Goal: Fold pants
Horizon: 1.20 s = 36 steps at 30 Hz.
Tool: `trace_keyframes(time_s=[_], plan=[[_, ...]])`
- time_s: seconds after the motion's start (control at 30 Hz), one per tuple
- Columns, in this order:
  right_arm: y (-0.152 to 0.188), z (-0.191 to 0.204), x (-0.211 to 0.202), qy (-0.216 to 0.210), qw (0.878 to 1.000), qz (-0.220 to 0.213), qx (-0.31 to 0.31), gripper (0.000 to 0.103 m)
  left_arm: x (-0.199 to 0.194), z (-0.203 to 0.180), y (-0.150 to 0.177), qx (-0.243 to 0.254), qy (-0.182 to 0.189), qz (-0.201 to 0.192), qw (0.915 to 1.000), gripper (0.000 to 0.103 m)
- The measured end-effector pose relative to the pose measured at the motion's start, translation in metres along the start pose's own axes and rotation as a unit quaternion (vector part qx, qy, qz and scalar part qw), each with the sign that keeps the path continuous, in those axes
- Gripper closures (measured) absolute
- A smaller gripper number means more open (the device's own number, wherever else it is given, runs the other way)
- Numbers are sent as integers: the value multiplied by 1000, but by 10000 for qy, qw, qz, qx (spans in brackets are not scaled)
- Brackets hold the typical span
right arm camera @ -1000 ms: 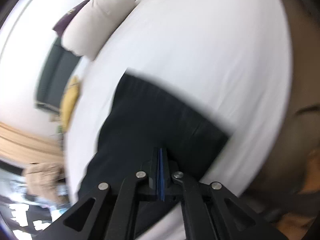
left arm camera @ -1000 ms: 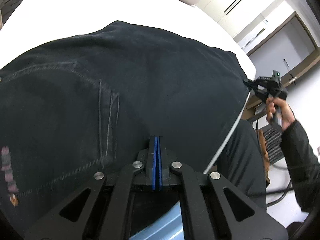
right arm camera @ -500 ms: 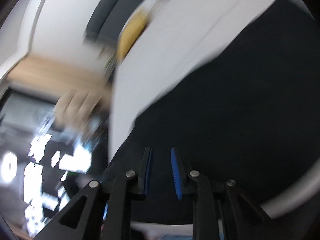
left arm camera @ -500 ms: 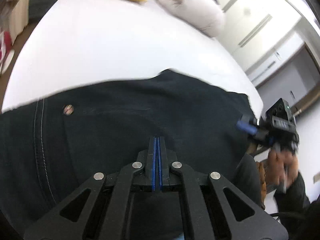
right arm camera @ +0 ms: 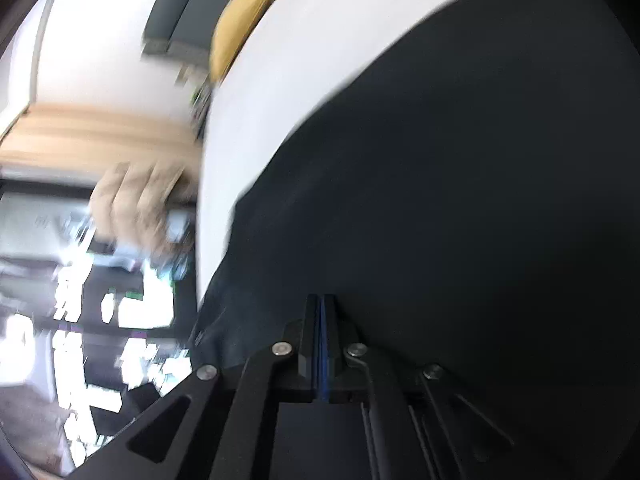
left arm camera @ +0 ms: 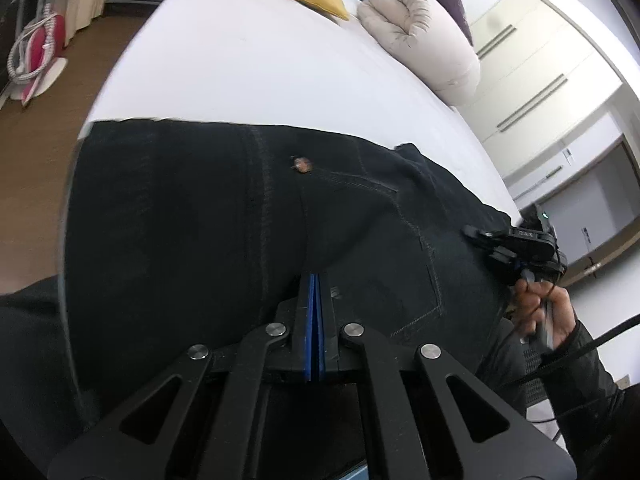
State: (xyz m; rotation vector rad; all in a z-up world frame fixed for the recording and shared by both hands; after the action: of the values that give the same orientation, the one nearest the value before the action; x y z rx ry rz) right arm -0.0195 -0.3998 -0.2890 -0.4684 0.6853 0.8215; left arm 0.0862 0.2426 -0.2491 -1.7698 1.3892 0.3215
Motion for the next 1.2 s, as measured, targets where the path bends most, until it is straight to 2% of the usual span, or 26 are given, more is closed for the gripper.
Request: trace_keyframes(time_s=[0.07, 0.13, 0.17, 0.23, 0.27, 0.3, 0.37, 0.5, 0.63, 0.73, 0.77, 0.87, 0.93, 1.13, 1.2], plan=[[-18, -36, -38, 216, 9984, -476, 225, 103, -13, 7, 4, -91, 9, -49, 9999, 103], [-32, -62, -70, 435, 9944, -842, 463, 103, -44, 15, 14, -83, -125, -83, 9999, 103], [-36, -79, -102, 797, 9884, -1166, 555, 101, -51, 15, 14, -50, -203, -112, 9997, 103], [-37, -96, -143, 1170, 9778, -1561, 769, 78, -64, -2, 8, 163, -428, -235, 9987, 102], [-35, -104, -167, 1213, 9721, -1792, 902, 52, -66, -17, 3, 304, -512, -307, 9978, 103], [-30, -108, -192, 1232, 9656, -2073, 978, 34, -71, -27, -2, 471, -596, -374, 9964, 103], [-16, -107, -227, 1331, 9536, -2516, 983, 28, -75, -47, -12, 790, -663, -424, 9938, 102], [2, -141, -257, 973, 9479, -2669, 1442, 28, -41, -99, -38, 1253, -426, -234, 9909, 102], [8, -167, -244, 675, 9411, -2607, 2046, 30, 10, -147, -47, 1366, 123, 76, 9905, 102], [8, -192, -240, 571, 9316, -2677, 2393, 33, 50, -173, -42, 1386, 290, 428, 9890, 102], [8, -195, -240, 596, 9284, -2699, 2484, 33, 60, -177, -37, 1403, 343, 565, 9879, 102], [14, -215, -237, 248, 9203, -2766, 2756, 38, 81, -188, -26, 1469, 339, 930, 9842, 102], [11, -220, -236, 171, 9180, -2779, 2824, 39, 93, -193, -18, 1448, 343, 1083, 9829, 102], [12, -225, -236, -168, 9124, -2881, 2903, 39, 87, -183, -5, 1301, 322, 1336, 9819, 102], [14, -227, -237, -376, 9084, -2967, 2924, 48, 90, -176, 1, 1208, 323, 1370, 9826, 102]])
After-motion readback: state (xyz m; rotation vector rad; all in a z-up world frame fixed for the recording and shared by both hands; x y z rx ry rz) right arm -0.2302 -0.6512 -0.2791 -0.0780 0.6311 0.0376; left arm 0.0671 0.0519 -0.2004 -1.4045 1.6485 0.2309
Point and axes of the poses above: each gripper's, at about its wrist camera, not at the fingertips, and x roughly the way its jaws point, z to its left, y to its underside, the point moved 1 cm from there along x, roughly the way its jaws point, and after that the axes turned 7 degrees about y, right-handed, at the moved point
